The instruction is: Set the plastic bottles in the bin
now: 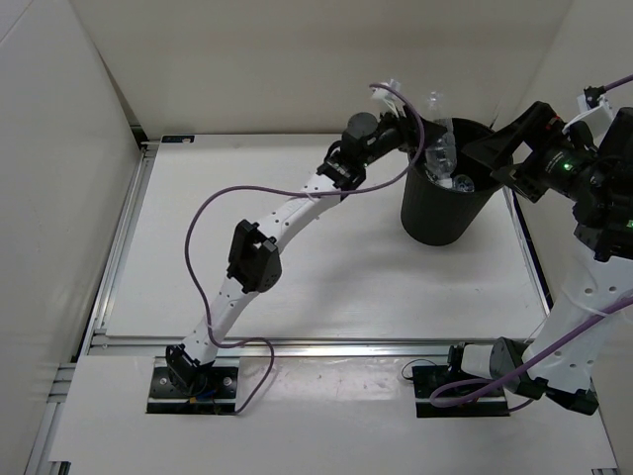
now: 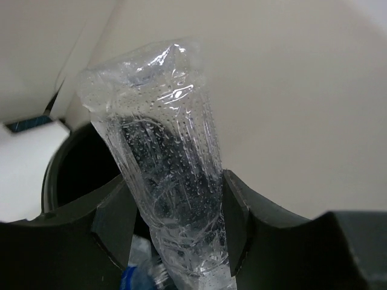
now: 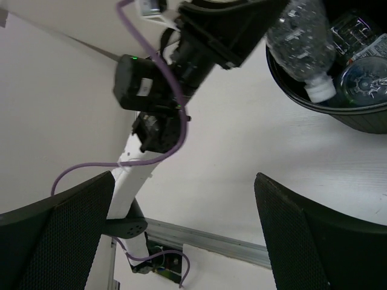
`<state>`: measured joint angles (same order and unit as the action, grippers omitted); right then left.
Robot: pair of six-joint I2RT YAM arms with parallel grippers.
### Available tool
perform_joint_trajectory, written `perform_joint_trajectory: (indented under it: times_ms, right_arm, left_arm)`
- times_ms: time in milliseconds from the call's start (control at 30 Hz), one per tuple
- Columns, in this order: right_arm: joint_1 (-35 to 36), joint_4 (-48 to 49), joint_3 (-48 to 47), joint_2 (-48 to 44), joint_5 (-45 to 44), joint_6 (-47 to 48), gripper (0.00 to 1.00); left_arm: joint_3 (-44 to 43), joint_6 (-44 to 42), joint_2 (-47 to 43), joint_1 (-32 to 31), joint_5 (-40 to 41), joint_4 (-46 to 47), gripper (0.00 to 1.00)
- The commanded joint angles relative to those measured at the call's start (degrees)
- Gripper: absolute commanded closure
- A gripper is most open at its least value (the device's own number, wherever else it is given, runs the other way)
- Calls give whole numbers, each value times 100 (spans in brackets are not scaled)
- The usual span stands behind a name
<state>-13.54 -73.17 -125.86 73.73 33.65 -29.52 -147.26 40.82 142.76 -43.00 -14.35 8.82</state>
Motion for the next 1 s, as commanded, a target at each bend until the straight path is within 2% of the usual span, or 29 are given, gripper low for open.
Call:
perform_joint_trajectory:
  times_ms: [0,200,267,333,367,400,500,600,700,733,800,833,900,933,967]
  right_arm:
    - [-35,189,-175,-8,221,16,0]
    - [-35,22,-228,-61,221,16,0]
    - [-35,22,-228,-61,221,16,0]
    - [-35,83,-228,0,273,16,0]
    - [-35,83,-228,1,274,16,0]
    - [-35,83,-228,1,274,16,0]
    - [-35,215,-35,1,274,-37,0]
    - [-35,277,245,-52,-111,-141,0]
    - [-35,277,474,-52,-446,-203,0]
    - [-35,277,614,-52,-508,-151,0]
    - [-35,145,790,17,-430,-46,0]
    - [-35,145,913,18,-429,-45,0]
    - [-35,83,1396,18,-429,16,0]
    - [-35,83,1589,-69,-586,16,0]
    - [-87,196,2026,-287,-588,16,0]
  left_arm:
    - [66,-285,-328,-24,476,366,56]
    - [-13,-390,-73,-76,477,419,53]
    - [-13,-556,-73,-129,477,296,47]
    - [101,-872,-142,-208,477,296,29]
    - [101,-952,-143,-269,547,165,8]
    - [101,-953,-195,-270,547,164,0]
    - [415,-1155,-546,-270,478,-186,0]
    - [899,-1277,-1203,-208,171,-468,0]
    - [1812,-1427,-1890,-51,108,-942,0]
    - [2372,-1427,-2423,19,108,-1083,0]
    - [3068,-1427,-3032,282,387,-1495,0]
    - [3942,-1349,-3731,397,511,-1610,0]
    - [5009,-1348,-4525,643,905,-1751,0]
    - [6067,-1470,-5303,696,1447,-1752,0]
    - [6539,-1672,-5659,697,1748,-1822,0]
